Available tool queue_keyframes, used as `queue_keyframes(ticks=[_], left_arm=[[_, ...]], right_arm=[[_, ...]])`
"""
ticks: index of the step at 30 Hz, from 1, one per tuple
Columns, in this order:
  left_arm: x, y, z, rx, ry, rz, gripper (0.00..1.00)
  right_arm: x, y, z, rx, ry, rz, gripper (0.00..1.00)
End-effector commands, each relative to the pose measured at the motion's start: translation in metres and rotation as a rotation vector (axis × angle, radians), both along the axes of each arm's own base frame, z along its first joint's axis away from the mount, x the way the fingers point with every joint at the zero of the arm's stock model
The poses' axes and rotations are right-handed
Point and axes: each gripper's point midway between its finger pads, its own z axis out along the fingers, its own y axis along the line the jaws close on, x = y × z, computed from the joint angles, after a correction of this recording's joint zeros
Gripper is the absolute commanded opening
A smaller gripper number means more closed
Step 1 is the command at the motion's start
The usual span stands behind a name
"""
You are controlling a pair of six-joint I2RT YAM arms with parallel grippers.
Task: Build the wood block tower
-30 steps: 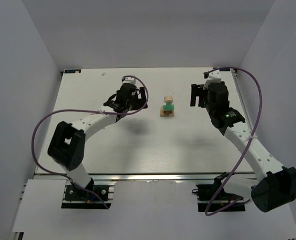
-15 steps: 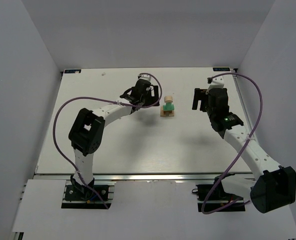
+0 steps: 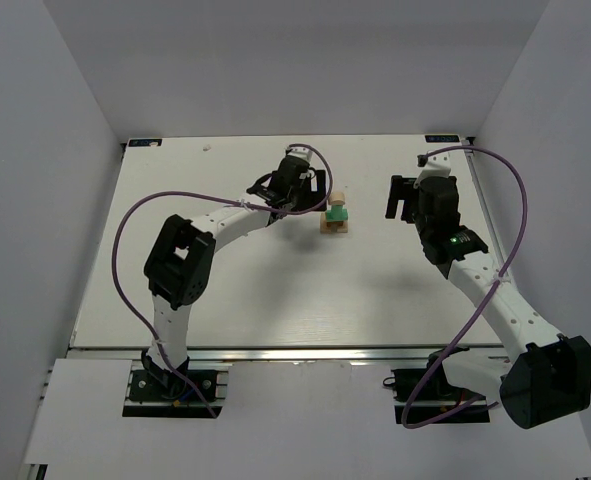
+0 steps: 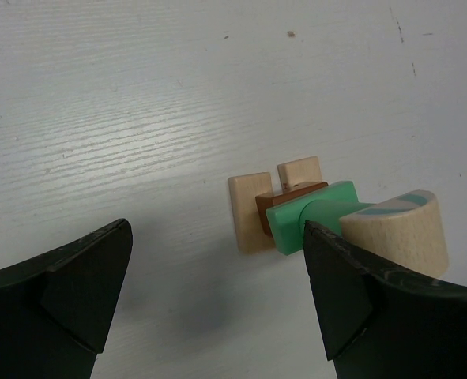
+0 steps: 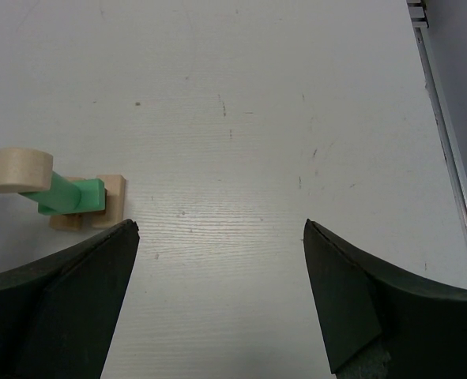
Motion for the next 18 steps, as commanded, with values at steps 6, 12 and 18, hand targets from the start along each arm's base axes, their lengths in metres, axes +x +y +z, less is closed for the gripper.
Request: queue_keyframes(ticks=[6, 12, 18], left_arm=[[0.0074, -0.0118, 0.0214, -0.01, -0.043, -0.023, 0.98], [0.0072, -0.0156, 0.0215, -0.001, -0.05, -0.028, 0.98], [0.0078, -0.0142, 0.0213, 0.008, -0.05, -0.024, 0.98]], right_arm=[[0.0028, -0.0031, 0.0164, 0.032, -0.065, -0.019, 0.89], [0.0033, -0.0027, 0.0173, 0.032, -0.067, -0.012, 0.89], [0.0034, -0.0032, 0.0147, 0.03, -0.059, -0.009, 0.89]])
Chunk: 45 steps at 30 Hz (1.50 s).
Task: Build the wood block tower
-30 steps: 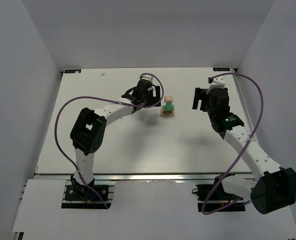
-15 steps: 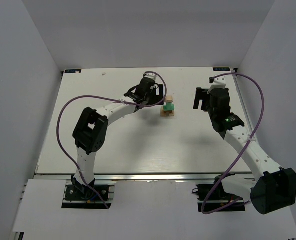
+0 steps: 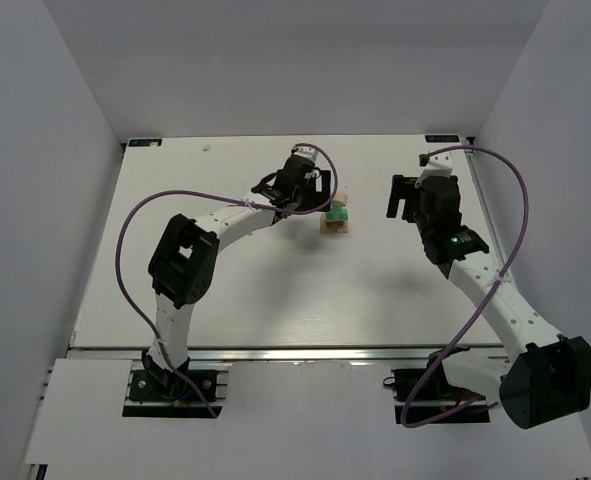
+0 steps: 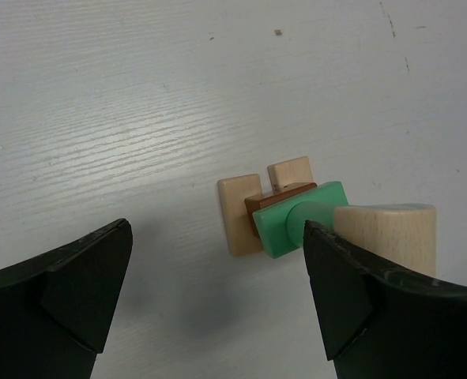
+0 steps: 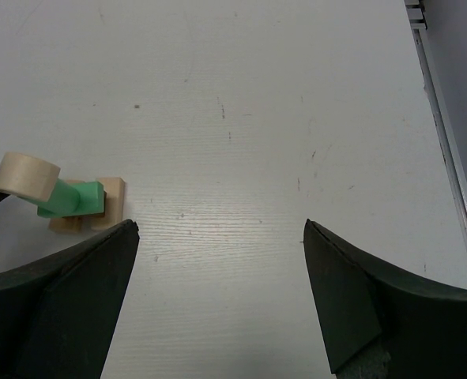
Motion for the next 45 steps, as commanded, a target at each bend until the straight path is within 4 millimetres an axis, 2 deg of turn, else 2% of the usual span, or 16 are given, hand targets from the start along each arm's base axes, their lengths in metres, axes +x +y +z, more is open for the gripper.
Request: queue_keyframes(ticks=[1, 7, 10, 15, 17, 18, 19, 20, 21, 22, 23, 25, 31, 32, 33, 45], left_arm=[[0.006, -0.004, 0.019, -0.005, -0.038, 0.003, 0.98], [0.002, 0.004, 0.023, 0.003, -0.047, 0.022, 0.98], [0.003, 0.011, 0.031, 0.021, -0.067, 0.047, 0.98], [0.004, 0.035, 0.047, 0.075, -0.095, 0.105, 0.98], [0.002, 0.045, 0.065, 0.055, -0.131, 0.13, 0.98], [-0.004, 0.054, 0.055, 0.067, -0.116, 0.14, 0.98], [-0.005, 0.064, 0.057, 0.062, -0.122, 0.156, 0.98], [-0.008, 0.071, 0.073, 0.04, -0.154, 0.174, 0.98], [-0.01, 0.078, 0.073, 0.036, -0.158, 0.192, 0.98], [-0.019, 0.089, 0.06, 0.06, -0.137, 0.205, 0.98], [-0.022, 0.095, 0.071, 0.047, -0.161, 0.219, 0.98], [-0.033, 0.109, 0.058, 0.074, -0.147, 0.242, 0.98], [-0.058, 0.13, 0.058, 0.061, -0.143, 0.275, 0.98], [-0.063, 0.134, 0.05, 0.066, -0.138, 0.28, 0.98], [-0.065, 0.138, 0.055, 0.054, -0.15, 0.287, 0.98], [-0.07, 0.147, 0.05, 0.074, -0.145, 0.29, 0.98]], right_arm=[[0.002, -0.001, 0.013, 0.028, -0.053, -0.006, 0.89], [0.003, 0.004, 0.012, 0.025, -0.047, 0.028, 0.89], [0.004, 0.014, 0.01, 0.004, -0.043, 0.105, 0.89], [0.0, 0.064, 0.008, -0.059, -0.036, 0.466, 0.89], [0.005, 0.076, 0.007, -0.089, -0.013, 0.552, 0.89], [0.003, 0.081, 0.001, -0.089, 0.02, 0.588, 0.89], [0.007, 0.083, -0.007, -0.094, 0.048, 0.594, 0.89], [0.01, 0.084, -0.007, -0.094, 0.051, 0.596, 0.89], [0.011, 0.085, -0.01, -0.1, 0.056, 0.605, 0.89], [0.012, 0.087, -0.015, -0.098, 0.071, 0.612, 0.89], [0.012, 0.093, -0.015, -0.091, 0.065, 0.638, 0.89], [0.012, 0.1, -0.02, -0.102, 0.062, 0.676, 0.89], [0.027, 0.106, -0.042, -0.131, 0.116, 0.645, 0.89], [0.029, 0.106, -0.044, -0.134, 0.12, 0.641, 0.89], [0.029, 0.108, -0.045, -0.137, 0.12, 0.643, 0.89], [0.056, 0.117, -0.047, -0.144, 0.103, 0.589, 0.89]])
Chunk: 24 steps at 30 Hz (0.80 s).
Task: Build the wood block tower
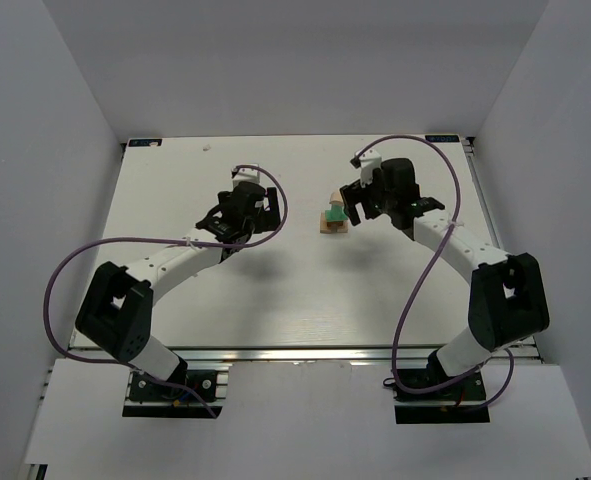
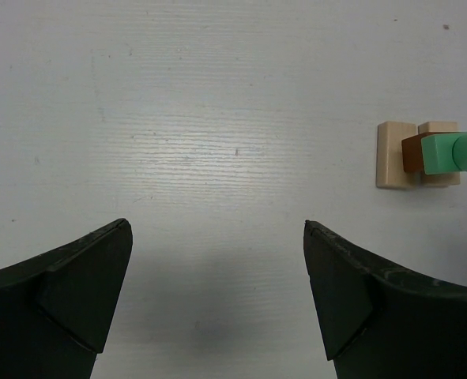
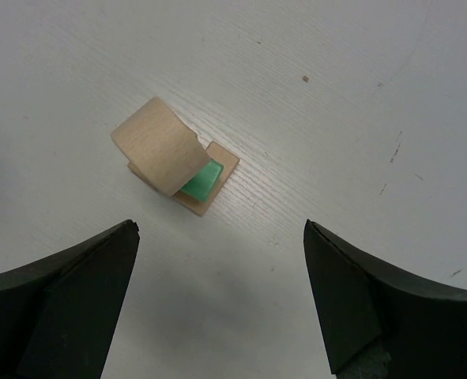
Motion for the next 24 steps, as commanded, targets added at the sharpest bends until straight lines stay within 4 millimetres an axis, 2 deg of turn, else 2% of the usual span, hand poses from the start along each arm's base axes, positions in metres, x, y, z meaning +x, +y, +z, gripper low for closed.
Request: queue_keyframes(ticks=[1, 18, 24], left_arm=[[0.001, 0.0057, 0.0227, -0.023, -0.06, 0.019, 0.98], [-0.0005, 0.0129, 0.0263, 0.004, -0.073, 0.028, 0.98], [-0.0019, 0.0152, 0.0294, 0.006, -0.084, 0.03, 0.98]], right_arm=[[0.0191, 0.0066, 0.0257, 0.026, -0.082, -0.017, 0.89], [0.0284, 0.0055, 0.0203, 0.026, -0.08, -0.054, 0.89], [0.0258, 0.009, 0.0176, 0.028, -0.072, -0.038, 0.89]])
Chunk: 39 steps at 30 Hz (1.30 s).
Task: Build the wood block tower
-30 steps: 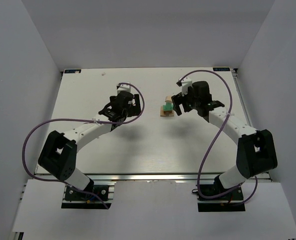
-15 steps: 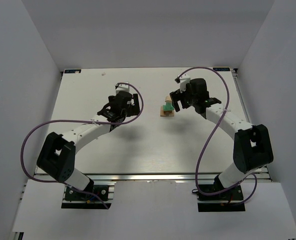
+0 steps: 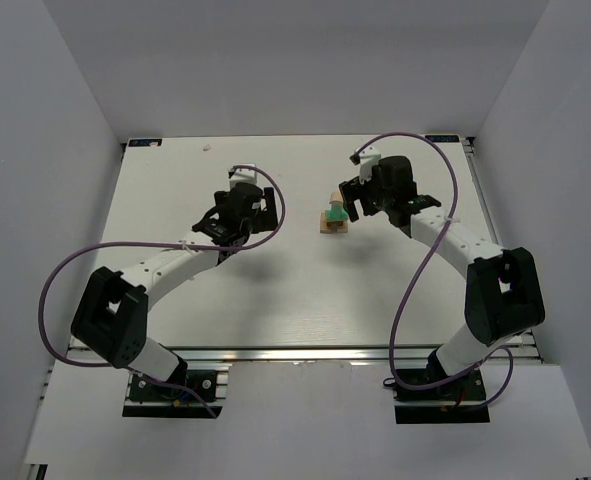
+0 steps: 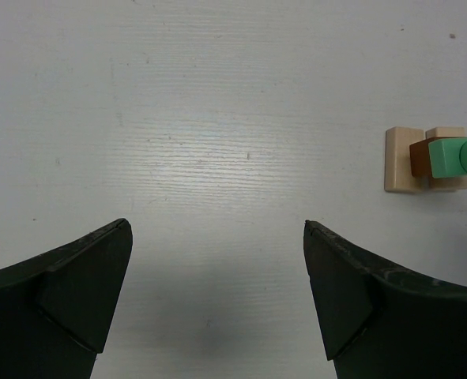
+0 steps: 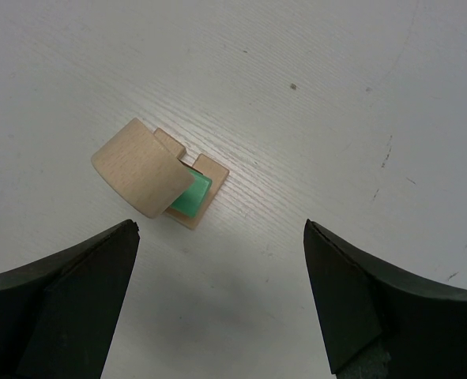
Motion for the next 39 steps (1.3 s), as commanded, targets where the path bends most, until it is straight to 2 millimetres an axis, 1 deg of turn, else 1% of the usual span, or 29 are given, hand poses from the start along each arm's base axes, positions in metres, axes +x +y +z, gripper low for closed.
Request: queue_keyframes(ticks=[1, 6, 7, 14, 20, 27, 30, 31, 32, 34, 35, 37, 38, 39], left_arm=[[0.0, 0.007, 0.022, -0.014, -0.057, 0.015, 0.98], [-0.001, 0.007, 0.024, -0.017, -0.062, 0.016, 0.98], [-0.001, 0.008, 0.024, -0.014, -0.061, 0.018, 0.98], [-0.003, 0.011, 0.03, -0.016, -0.076, 0.029, 0.98], [-0.004, 0.013, 0.033, -0.023, -0.089, 0.028, 0.98], [-0.006, 0.013, 0.034, -0.025, -0.089, 0.026, 0.98], [-0.007, 0.013, 0.033, -0.027, -0.09, 0.024, 0.98], [-0.007, 0.013, 0.033, -0.027, -0.089, 0.021, 0.98], [-0.007, 0.012, 0.033, -0.027, -0.09, 0.019, 0.98], [-0.007, 0.012, 0.032, -0.026, -0.086, 0.019, 0.98], [-0.007, 0.012, 0.032, -0.026, -0.084, 0.017, 0.98], [-0.007, 0.011, 0.033, -0.028, -0.086, 0.014, 0.98], [-0.007, 0.011, 0.033, -0.029, -0.085, 0.013, 0.98], [-0.007, 0.011, 0.033, -0.031, -0.086, 0.01, 0.98]], right_arm=[[0.012, 0.008, 0.019, 0.024, -0.059, 0.003, 0.89], [0.012, 0.008, 0.019, 0.022, -0.06, 0.001, 0.89], [0.016, 0.01, 0.023, 0.03, -0.085, 0.002, 0.89], [0.022, 0.008, 0.021, 0.018, -0.096, -0.029, 0.89], [0.02, 0.01, 0.026, 0.028, -0.11, -0.023, 0.89], [0.02, 0.01, 0.023, 0.024, -0.105, -0.024, 0.89], [0.015, 0.013, 0.026, 0.029, -0.104, -0.005, 0.89], [0.011, 0.017, 0.026, 0.04, -0.101, 0.017, 0.89], [0.008, 0.018, 0.031, 0.049, -0.107, 0.029, 0.89], [0.001, 0.02, 0.032, 0.057, -0.1, 0.041, 0.89], [-0.002, 0.02, 0.038, 0.064, -0.113, 0.045, 0.89], [-0.008, 0.019, 0.041, 0.069, -0.116, 0.05, 0.89], [-0.011, 0.019, 0.05, 0.077, -0.134, 0.057, 0.89], [-0.014, 0.019, 0.054, 0.082, -0.142, 0.061, 0.89]])
